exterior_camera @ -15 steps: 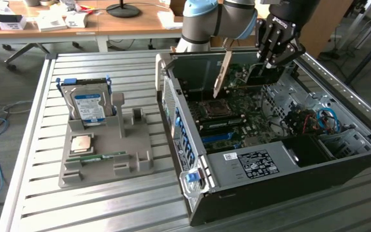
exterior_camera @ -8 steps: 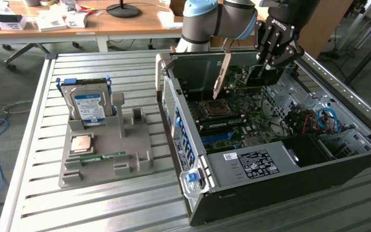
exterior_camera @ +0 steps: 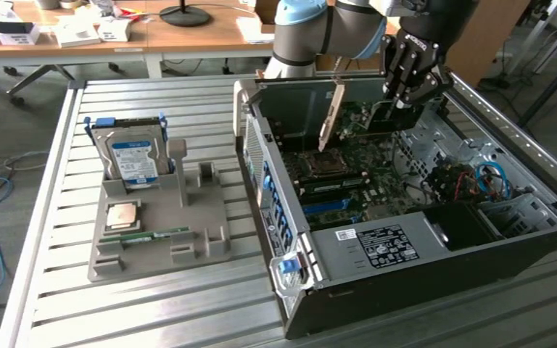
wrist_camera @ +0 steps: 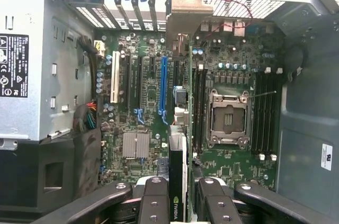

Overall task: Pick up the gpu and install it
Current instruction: 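Insert the gpu into the slot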

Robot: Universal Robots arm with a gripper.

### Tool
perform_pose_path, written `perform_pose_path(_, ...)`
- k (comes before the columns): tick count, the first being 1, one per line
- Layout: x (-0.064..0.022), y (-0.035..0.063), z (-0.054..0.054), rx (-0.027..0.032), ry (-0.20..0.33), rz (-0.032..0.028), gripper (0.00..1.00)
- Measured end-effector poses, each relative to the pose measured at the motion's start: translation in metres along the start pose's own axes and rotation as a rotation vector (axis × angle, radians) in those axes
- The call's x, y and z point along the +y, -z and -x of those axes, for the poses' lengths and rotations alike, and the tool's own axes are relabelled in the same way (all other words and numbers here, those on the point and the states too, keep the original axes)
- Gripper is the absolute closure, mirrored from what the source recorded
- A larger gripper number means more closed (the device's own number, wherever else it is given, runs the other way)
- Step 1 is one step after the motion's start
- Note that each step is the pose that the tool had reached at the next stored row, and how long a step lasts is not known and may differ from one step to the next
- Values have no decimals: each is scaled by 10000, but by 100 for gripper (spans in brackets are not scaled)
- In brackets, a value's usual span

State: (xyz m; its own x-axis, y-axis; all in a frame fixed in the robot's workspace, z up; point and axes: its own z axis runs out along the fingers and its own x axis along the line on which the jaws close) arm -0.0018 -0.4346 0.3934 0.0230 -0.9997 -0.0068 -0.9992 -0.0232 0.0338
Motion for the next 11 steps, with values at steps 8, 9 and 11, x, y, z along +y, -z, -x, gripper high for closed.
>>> perform_pose_path(8, 36, -98, 0, -2, 0, -75, 74)
perform_pose_path(9, 41, -108, 0, -1, 0, -86, 74)
perform_pose_path(11, 46, -125, 1, -1, 0, -94, 74)
